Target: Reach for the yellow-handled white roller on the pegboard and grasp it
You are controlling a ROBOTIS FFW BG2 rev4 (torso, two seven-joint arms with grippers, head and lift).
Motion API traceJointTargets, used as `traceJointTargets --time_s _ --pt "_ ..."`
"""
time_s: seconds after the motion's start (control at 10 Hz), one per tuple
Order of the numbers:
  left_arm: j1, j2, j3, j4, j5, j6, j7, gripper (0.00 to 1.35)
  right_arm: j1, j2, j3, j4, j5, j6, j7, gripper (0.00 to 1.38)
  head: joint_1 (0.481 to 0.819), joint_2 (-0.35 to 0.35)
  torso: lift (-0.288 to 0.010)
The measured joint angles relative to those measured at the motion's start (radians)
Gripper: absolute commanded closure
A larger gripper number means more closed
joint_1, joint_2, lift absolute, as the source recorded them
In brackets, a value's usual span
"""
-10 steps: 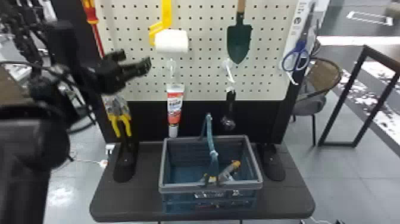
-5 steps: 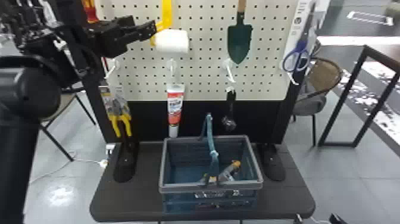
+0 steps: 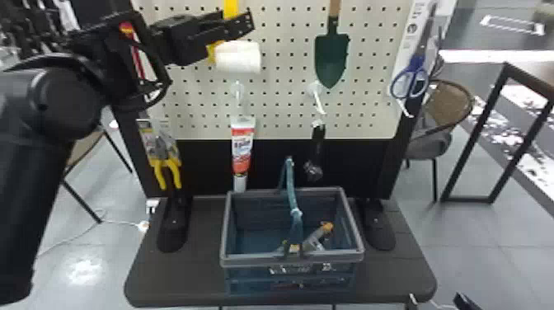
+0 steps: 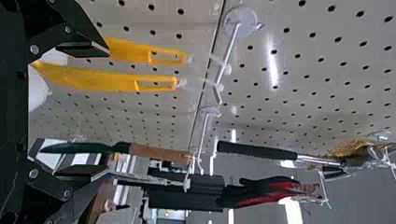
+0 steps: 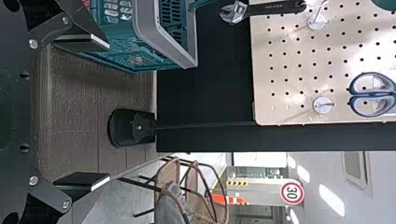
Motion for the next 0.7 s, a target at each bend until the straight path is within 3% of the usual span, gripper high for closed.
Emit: traceJointTargets --time_s 0.1,0.2,0.5,0.6,0.7 --pt "-0.007 0.005 -0.020 0.002 0.002 0.002 0.001 0.56 -0.003 0.000 0.000 0.002 0.000 0.000 0.000 0.30 0.549 0.000 -0.100" --pt "-0.012 0.007 -0.027 0.006 -0.005 -0.006 0.003 0.87 -0.007 0.000 0.001 0.004 0.000 0.000 0.001 0.30 0.549 0.000 -0.100" --pt "-0.023 0.008 -0.028 0.010 -0.038 -0.046 0.008 0.94 -0.011 0.000 0.001 0.010 -0.002 -0.005 0.001 0.30 0.549 0.000 -0.100" --pt "-0.024 0.008 -0.027 0.010 -0.043 -0.056 0.007 1.21 -0.011 0.000 0.001 0.011 -0.002 -0.006 0.002 0.30 0.549 0.000 -0.100" --pt "-0.023 0.007 -0.026 0.011 -0.046 -0.079 0.008 1.21 -0.011 0.000 0.000 0.011 -0.002 -0.007 0.002 0.30 0.549 0.000 -0.100"
